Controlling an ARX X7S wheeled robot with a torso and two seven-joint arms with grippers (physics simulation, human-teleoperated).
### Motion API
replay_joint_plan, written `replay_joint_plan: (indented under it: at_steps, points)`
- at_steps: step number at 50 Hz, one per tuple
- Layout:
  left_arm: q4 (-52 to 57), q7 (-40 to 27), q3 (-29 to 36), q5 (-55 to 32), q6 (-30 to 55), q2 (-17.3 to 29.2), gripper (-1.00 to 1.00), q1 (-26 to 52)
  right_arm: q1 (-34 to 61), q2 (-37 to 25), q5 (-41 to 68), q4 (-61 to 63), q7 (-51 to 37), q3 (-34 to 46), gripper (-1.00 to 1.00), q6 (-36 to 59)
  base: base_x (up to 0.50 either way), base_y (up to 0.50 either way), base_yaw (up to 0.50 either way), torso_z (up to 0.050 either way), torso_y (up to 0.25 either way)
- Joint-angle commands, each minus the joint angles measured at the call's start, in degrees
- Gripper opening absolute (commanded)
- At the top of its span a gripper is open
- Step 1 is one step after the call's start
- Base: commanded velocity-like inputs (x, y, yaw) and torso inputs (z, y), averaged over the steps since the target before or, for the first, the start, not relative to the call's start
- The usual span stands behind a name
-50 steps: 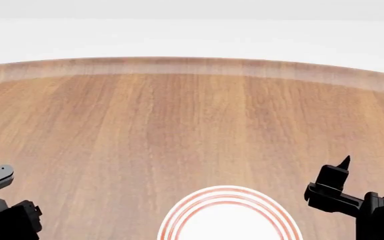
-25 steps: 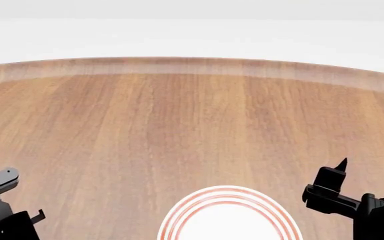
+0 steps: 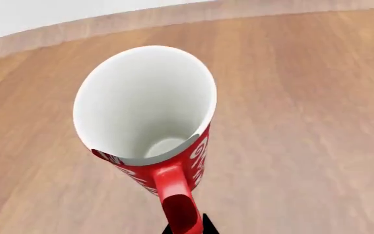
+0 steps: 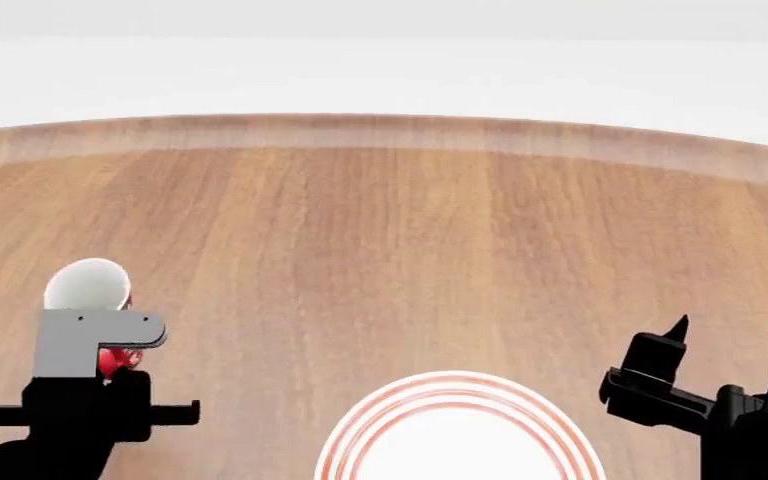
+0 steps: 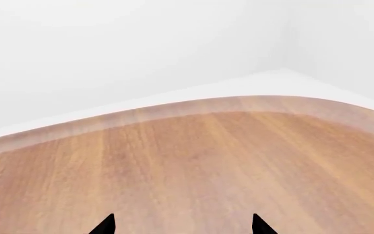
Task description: Pick up the red mug and put it on the plate
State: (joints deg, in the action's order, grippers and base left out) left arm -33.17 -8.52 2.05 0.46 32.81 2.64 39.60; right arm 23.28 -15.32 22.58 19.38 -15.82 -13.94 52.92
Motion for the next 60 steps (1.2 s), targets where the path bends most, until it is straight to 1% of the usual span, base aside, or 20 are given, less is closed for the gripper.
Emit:
replay_joint_plan:
  at_steps: [1, 15, 24, 25, 26, 31, 35, 42, 46, 50, 56, 58, 60]
  points:
    - [15.5, 9.6, 9.5, 0.6, 5.4, 0.8, -1.00, -5.9, 0.2, 0.1, 0.2, -0.4, -0.2, 0.4, 1.00, -0.1, 0.00, 0.00, 0.00, 0.000, 0.000]
    - [28.5, 12.5, 17.4, 0.9, 12.3, 1.7, -1.00, -10.0, 0.4, 0.1, 0.3, -1.7, -0.1, 1.0, 1.00, -0.9, 0.00, 0.00, 0.00, 0.000, 0.000]
    - [33.7, 14.8, 21.1, 0.2, 15.6, 2.3, -1.00, -10.1, 0.3, 0.0, 0.6, -1.2, -0.3, 1.0, 1.00, -0.7, 0.00, 0.00, 0.00, 0.000, 0.000]
    - [35.0, 16.3, 21.8, -0.6, 17.3, 2.5, -1.00, -9.9, 0.3, 0.0, 0.6, -1.3, -0.4, 1.0, 1.00, -0.7, 0.00, 0.00, 0.00, 0.000, 0.000]
    - [35.8, 15.7, 22.3, 0.0, 17.5, 2.4, -1.00, -9.8, 0.4, 0.0, 0.6, -1.3, -0.4, 1.1, 1.00, -0.6, 0.00, 0.00, 0.00, 0.000, 0.000]
    - [37.3, 17.0, 24.2, -0.8, 19.8, 1.9, -1.00, -8.6, 0.7, 0.0, 0.6, -1.5, -0.5, 1.5, 1.00, -0.6, 0.00, 0.00, 0.00, 0.000, 0.002]
    - [36.1, 17.1, 25.6, -1.0, 18.8, 1.1, -1.00, -7.6, 0.7, -0.1, 0.6, -1.8, -0.4, 1.7, 1.00, -0.9, 0.00, 0.00, 0.00, 0.000, 0.000]
    - [27.5, 16.7, 28.7, -1.3, 13.4, -1.0, -1.00, -5.7, 0.6, -0.1, 0.8, -2.0, -0.3, 1.8, 1.00, -1.4, 0.00, 0.00, 0.00, 0.000, 0.000]
    - [24.5, 15.8, 30.5, -1.9, 12.1, -1.7, -1.00, -5.4, 0.5, 0.0, 0.7, -2.4, -0.2, 2.0, 1.00, -1.9, 0.00, 0.00, 0.00, 0.000, 0.000]
    - [23.4, 15.4, 32.5, -3.3, 11.3, -1.8, -1.00, -5.5, 0.5, 0.1, 0.8, -3.0, 0.0, 2.1, 1.00, -2.5, 0.00, 0.00, 0.00, 0.000, 0.000]
    - [23.6, 14.4, 37.2, -4.2, 11.5, -1.9, -1.00, -6.2, 0.8, 0.2, 0.9, -3.2, -0.1, 2.5, 1.00, -2.4, 0.00, 0.00, 0.00, 0.000, 0.000]
    - [23.6, 14.0, 37.5, -4.9, 11.5, -1.7, -1.00, -6.0, 0.8, 0.1, 1.0, -3.2, -0.1, 2.5, 1.00, -2.5, 0.00, 0.00, 0.00, 0.000, 0.000]
    - [21.1, 13.2, 39.6, -5.9, 10.2, -2.3, -1.00, -5.2, 0.8, 0.2, 0.8, -3.9, 0.1, 2.7, 1.00, -3.2, 0.00, 0.00, 0.00, 0.000, 0.000]
